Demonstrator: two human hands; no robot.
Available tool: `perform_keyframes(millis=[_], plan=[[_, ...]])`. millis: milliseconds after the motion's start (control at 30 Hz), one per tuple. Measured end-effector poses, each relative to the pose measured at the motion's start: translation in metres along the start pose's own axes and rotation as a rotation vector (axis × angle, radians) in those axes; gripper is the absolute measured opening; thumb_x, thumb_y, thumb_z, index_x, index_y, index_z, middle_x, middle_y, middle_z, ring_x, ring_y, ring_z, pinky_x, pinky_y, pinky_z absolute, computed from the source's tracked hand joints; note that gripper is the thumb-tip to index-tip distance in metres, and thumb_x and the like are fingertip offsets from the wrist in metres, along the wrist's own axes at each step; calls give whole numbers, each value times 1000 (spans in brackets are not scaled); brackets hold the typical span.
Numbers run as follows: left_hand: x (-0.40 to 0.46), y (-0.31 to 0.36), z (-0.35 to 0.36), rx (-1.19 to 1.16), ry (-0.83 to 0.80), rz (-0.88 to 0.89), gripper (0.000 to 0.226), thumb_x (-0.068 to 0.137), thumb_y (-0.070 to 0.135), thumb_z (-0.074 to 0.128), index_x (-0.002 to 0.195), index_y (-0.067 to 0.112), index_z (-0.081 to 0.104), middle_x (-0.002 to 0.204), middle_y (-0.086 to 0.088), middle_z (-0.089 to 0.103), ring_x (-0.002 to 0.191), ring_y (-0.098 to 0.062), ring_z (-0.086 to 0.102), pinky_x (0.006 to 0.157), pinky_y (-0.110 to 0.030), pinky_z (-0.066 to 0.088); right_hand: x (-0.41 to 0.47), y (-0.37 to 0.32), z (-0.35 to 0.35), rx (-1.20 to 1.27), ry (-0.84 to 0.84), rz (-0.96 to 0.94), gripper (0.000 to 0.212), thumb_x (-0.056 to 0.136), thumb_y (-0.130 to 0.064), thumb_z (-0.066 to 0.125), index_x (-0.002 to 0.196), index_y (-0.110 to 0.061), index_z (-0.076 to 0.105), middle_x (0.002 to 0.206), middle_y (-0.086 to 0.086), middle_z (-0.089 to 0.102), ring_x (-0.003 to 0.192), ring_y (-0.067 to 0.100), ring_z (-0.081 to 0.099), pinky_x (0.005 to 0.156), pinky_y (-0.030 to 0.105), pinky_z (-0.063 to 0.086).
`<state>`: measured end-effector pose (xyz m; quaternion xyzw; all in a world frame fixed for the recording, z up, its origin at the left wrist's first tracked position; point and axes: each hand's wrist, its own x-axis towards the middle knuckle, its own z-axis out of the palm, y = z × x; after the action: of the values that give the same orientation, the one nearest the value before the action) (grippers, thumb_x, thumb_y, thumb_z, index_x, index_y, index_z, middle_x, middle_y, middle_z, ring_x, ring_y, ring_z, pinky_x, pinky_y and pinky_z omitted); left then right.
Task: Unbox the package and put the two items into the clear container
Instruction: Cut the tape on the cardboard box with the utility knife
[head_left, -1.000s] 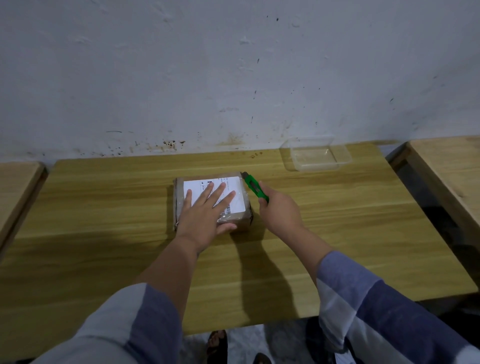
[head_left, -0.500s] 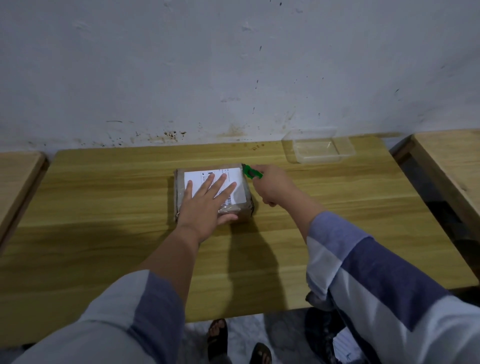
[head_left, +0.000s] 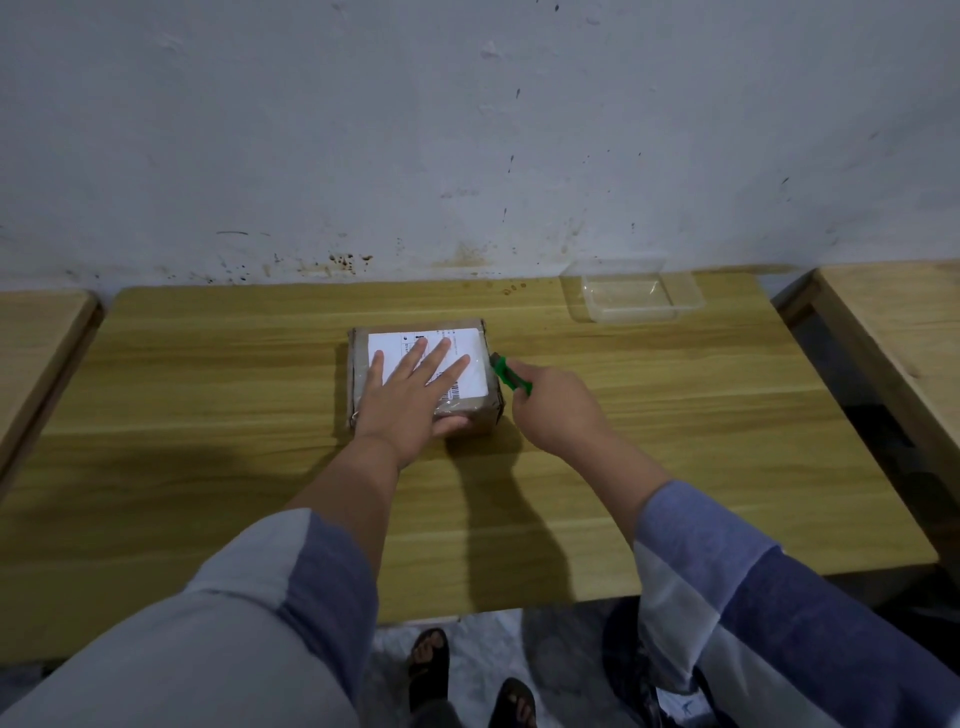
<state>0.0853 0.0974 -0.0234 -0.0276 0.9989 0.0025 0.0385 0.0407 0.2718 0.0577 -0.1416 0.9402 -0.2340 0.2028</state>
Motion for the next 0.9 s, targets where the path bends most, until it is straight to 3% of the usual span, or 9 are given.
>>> perform_keyframes(millis=[167,467,600,700,800,900], plan=[[-1,1,-1,4,-11,0,76,87,69,31,150,40,-2,162,9,-6,149,-17,-8,116,-55,-1,-5,3,12,-72,-4,17,56,90,-13,40,143,-32,34,117,14,65,101,32,62,71,31,48],[-1,2,-4,-33,-30,-18,79,85,71,32,150,41,-1,161,10,-6,149,-17,-9,117,-54,-3,-29,11,13,-63,11,36,51,93,-17,40,140,-36,37,116,12,66,102,32,63,74,32,47],[1,1,-2,-28,-20,-30,79,85,71,30,150,40,-1,162,8,-6,149,-18,-9,117,-56,-1,-30,18,4,145,162,48,47,94,-23,40,138,-40,38,109,10,68,88,32,65,72,39,55],[0,4,-3,-66,-23,-42,79,86,71,32,151,39,-1,162,8,-7,149,-18,-11,117,-56,-3,-19,22,12,288,143,93,49,96,-30,39,141,-46,27,106,6,64,77,31,64,71,45,58],[-2,8,-7,-124,-64,-49,83,86,68,40,151,38,-1,161,7,-10,148,-17,-14,116,-57,-8,-7,17,29,379,107,116,44,97,-34,42,140,-42,35,119,8,64,80,22,54,80,49,57],[0,5,-16,-210,-83,-37,82,81,69,35,151,38,6,162,10,-3,149,-14,-8,117,-55,-6,4,5,44,500,128,134,42,94,-35,48,136,-34,45,129,8,60,92,29,64,84,49,56]])
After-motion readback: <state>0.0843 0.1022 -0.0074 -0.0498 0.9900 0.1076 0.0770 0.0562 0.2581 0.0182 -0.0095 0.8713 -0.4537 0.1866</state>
